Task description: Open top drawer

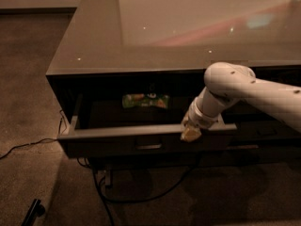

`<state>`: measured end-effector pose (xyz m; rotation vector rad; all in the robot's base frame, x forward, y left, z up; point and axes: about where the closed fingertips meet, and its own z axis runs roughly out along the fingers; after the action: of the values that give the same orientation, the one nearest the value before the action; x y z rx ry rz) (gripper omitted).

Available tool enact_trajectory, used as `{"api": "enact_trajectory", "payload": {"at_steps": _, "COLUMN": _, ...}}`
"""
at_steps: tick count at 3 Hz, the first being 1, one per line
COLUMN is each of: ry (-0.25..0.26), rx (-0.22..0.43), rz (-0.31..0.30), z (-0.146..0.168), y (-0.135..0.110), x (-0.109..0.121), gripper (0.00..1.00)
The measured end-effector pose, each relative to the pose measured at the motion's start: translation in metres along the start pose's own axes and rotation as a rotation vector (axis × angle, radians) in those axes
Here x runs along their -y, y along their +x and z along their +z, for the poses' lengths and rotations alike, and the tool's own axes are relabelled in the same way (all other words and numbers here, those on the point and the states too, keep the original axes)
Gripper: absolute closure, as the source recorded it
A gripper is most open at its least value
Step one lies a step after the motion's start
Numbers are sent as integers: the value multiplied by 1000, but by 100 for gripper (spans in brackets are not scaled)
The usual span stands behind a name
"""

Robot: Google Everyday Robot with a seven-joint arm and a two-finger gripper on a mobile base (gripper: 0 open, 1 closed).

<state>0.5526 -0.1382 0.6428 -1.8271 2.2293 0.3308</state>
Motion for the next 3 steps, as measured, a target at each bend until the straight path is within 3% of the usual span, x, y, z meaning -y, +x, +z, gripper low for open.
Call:
{"api": "enact_trajectory", "payload": {"at_steps": 1, "ry": -17, "rx": -12, "rz": 2, "z": 4, "y": 6, "x": -10, "gripper": 62}}
{"api": "enact_trajectory", "payload": {"at_steps": 3, "ry": -17, "rx": -12, "rz": 2, "z": 4, "y": 6, "x": -10, "gripper": 16}}
